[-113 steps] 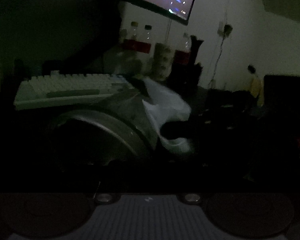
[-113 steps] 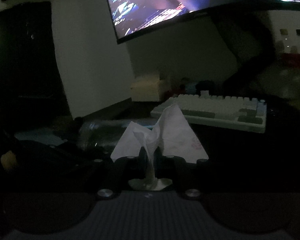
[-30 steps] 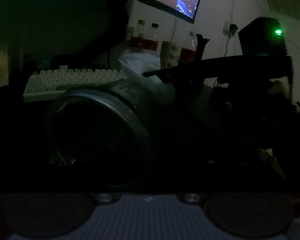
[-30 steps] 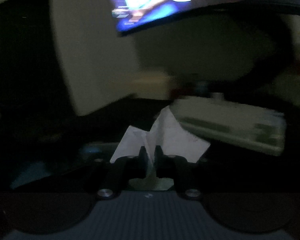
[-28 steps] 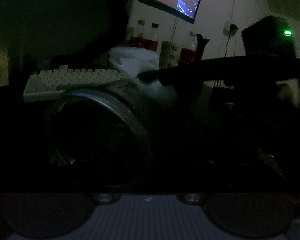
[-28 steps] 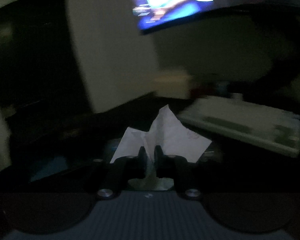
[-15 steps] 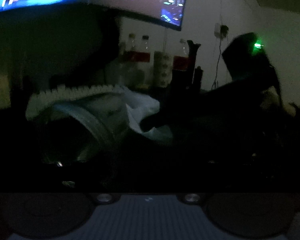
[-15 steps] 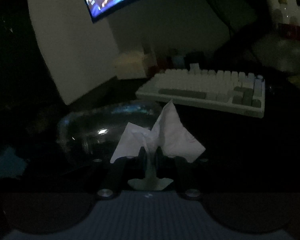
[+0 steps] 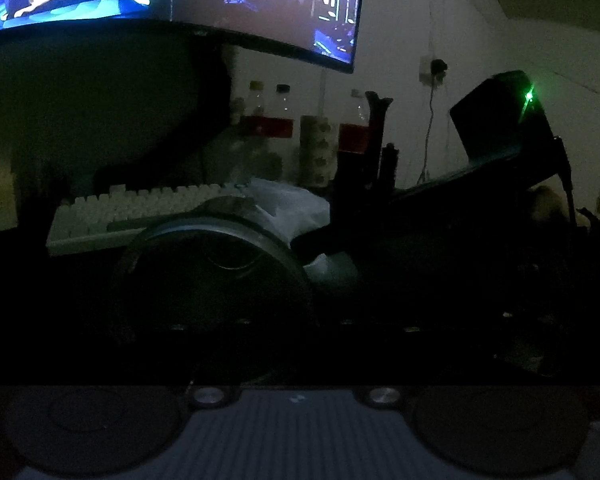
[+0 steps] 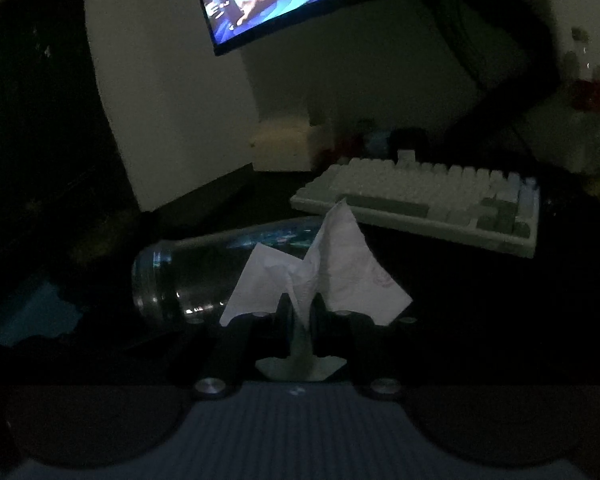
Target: Clean container
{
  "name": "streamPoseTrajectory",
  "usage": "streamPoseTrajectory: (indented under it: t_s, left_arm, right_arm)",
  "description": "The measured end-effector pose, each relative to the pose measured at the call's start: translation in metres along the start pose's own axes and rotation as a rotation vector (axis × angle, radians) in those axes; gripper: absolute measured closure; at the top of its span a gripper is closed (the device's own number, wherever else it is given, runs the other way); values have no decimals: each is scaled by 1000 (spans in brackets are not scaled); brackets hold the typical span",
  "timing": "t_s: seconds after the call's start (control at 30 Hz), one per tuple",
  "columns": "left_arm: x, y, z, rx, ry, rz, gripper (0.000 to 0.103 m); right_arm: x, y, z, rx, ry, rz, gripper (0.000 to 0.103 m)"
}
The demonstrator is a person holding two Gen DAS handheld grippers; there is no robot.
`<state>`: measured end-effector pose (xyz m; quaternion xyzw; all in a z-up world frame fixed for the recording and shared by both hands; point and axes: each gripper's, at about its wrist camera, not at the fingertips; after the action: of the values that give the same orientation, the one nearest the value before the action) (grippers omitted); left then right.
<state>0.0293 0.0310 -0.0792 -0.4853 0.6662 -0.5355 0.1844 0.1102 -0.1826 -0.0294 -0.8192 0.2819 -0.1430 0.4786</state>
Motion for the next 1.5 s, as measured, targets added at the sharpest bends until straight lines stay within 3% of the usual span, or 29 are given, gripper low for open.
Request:
streamPoseTrajectory:
  t_s: [0.27, 0.5, 0.6, 0.7, 0.83, 0.93, 1.03, 1.17, 1.3, 1.37, 1.5]
  left_arm:
    - [-7, -1, -6, 35, 51, -59, 91]
    - [-21, -8, -15, 72, 177, -207, 93]
    - [-22, -10, -20, 73, 204, -224, 93]
    - [-13, -8, -22, 56, 173, -160, 92]
    - [3, 0, -16, -6, 83, -54, 80]
    - [9, 5, -7, -58, 6, 0, 79]
    - [7, 5, 1, -89, -70, -5, 66]
    - [-1, 2, 3, -97, -85, -25, 65]
    - [-9, -2, 5, -103, -109, -40, 65]
    - [-13, -5, 5, -110, -99, -68, 65]
    - [-13, -10, 6, -144, -110, -65, 65]
  right_arm:
    - [-8, 1, -5, 0, -10, -26, 92]
    - [-9, 1, -25, 51, -4, -4, 92]
    - [-10, -4, -31, 62, -11, -8, 92]
    - [-14, -10, -32, 67, -26, -16, 92]
    - [-27, -21, -20, 47, -80, -47, 92]
    - [-36, -28, -12, 37, -145, -73, 91]
    - [-33, -35, -3, 14, -202, -69, 91]
    - [-21, -41, 8, 0, -88, -104, 91]
    - [0, -50, 19, -48, -33, -47, 91]
    - [-4, -56, 22, -77, -47, -54, 90]
    - [-30, -66, 24, -105, -175, -149, 89]
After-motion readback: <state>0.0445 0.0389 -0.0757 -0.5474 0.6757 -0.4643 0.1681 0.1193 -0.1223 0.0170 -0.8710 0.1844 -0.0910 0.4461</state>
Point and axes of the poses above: each gripper's, at about its wrist camera, not at the fingertips, and z roughly the way its jaws point, x to its right, y to its underside, and after that the axes turned 12 degrees about -z, right-handed
